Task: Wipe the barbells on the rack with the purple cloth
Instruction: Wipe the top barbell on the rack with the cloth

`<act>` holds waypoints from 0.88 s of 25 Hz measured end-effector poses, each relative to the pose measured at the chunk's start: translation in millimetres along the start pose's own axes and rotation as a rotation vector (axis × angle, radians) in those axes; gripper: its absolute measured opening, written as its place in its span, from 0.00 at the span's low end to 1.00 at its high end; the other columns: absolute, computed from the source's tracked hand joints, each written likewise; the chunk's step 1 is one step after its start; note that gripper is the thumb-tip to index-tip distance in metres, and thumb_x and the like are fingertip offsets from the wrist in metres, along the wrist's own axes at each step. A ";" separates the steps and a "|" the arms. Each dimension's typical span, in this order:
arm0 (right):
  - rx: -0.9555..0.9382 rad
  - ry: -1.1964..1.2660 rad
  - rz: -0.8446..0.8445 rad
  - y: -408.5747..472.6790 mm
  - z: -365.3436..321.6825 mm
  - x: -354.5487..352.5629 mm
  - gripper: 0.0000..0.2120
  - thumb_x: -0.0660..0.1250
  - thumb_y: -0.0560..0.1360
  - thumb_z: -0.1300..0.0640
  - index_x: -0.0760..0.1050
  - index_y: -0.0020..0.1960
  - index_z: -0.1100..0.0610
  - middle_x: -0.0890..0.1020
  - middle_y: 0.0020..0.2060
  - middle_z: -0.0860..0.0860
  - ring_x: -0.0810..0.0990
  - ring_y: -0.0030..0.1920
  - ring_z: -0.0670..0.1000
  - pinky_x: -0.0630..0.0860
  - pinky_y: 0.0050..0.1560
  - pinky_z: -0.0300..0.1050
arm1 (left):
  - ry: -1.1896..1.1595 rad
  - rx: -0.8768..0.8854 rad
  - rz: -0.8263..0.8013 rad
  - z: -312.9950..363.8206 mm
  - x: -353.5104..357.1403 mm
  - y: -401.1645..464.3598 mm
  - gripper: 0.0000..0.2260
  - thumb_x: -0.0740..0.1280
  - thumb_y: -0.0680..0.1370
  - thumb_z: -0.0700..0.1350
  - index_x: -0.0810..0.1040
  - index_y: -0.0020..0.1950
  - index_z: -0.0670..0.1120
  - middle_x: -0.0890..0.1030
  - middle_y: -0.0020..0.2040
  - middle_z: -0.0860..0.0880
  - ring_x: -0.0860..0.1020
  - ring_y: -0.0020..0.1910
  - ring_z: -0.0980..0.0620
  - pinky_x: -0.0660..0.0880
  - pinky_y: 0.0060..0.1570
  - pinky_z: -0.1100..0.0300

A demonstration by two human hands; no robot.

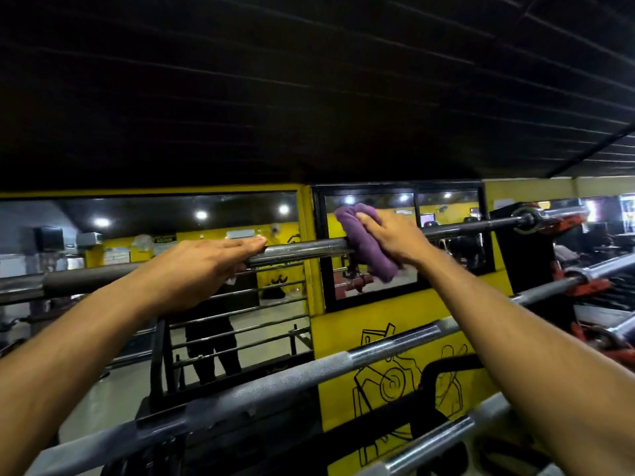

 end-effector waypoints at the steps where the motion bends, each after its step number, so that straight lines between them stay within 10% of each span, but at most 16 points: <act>1: 0.063 -0.047 -0.130 9.9 -13.3 -1.0 0.28 0.48 0.80 0.33 0.77 0.65 0.47 0.84 0.53 0.55 0.81 0.50 0.56 0.77 0.54 0.54 | -0.001 0.005 0.005 1.8 -0.5 -0.1 0.31 0.61 0.84 0.42 0.51 0.79 0.63 0.65 0.77 0.55 0.71 0.72 0.49 0.71 0.67 0.54; 6: 0.040 0.005 -0.091 4.8 -37.8 -17.6 0.23 0.52 0.83 0.38 0.79 0.61 0.51 0.83 0.53 0.56 0.80 0.50 0.56 0.74 0.50 0.51 | -0.003 0.083 -0.066 -2.4 -15.8 -11.6 0.25 0.56 0.85 0.48 0.51 0.79 0.62 0.53 0.75 0.63 0.60 0.77 0.54 0.58 0.73 0.58; 9: -0.001 0.109 0.044 -4.5 -59.0 -11.5 0.25 0.50 0.83 0.38 0.78 0.59 0.54 0.83 0.51 0.57 0.81 0.51 0.59 0.76 0.55 0.57 | 0.050 0.074 0.047 -16.0 -32.6 -40.1 0.24 0.61 0.83 0.47 0.61 0.78 0.58 0.66 0.73 0.59 0.76 0.67 0.50 0.74 0.62 0.54; 11: -0.013 -0.043 -0.069 -6.5 -83.4 6.7 0.25 0.48 0.83 0.37 0.78 0.55 0.51 0.83 0.49 0.55 0.81 0.50 0.57 0.75 0.59 0.57 | 0.123 0.113 0.161 -22.6 -31.1 -50.6 0.25 0.71 0.78 0.42 0.71 0.75 0.51 0.77 0.68 0.53 0.83 0.56 0.47 0.80 0.50 0.54; 16: 0.148 -0.070 -0.420 17.0 -130.2 18.4 0.31 0.48 0.73 0.23 0.74 0.39 0.48 0.79 0.42 0.50 0.80 0.48 0.55 0.75 0.58 0.55 | -0.120 0.071 0.174 -27.5 -33.1 -45.0 0.16 0.64 0.81 0.55 0.77 0.68 0.55 0.79 0.64 0.56 0.77 0.60 0.62 0.72 0.61 0.67; 22: -0.507 -0.075 0.192 -37.3 -148.9 38.0 0.27 0.52 0.79 0.31 0.78 0.51 0.51 0.82 0.42 0.48 0.79 0.41 0.51 0.72 0.44 0.47 | -0.155 -0.012 0.194 -27.0 -33.4 -45.8 0.19 0.64 0.76 0.55 0.80 0.66 0.55 0.81 0.62 0.57 0.76 0.60 0.64 0.71 0.60 0.70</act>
Point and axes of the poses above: each hand's wrist, its own y-axis towards the middle knuckle, its own x-axis out of the palm, z = x × y, the point moved 3 cm from there along y, towards the middle knuckle
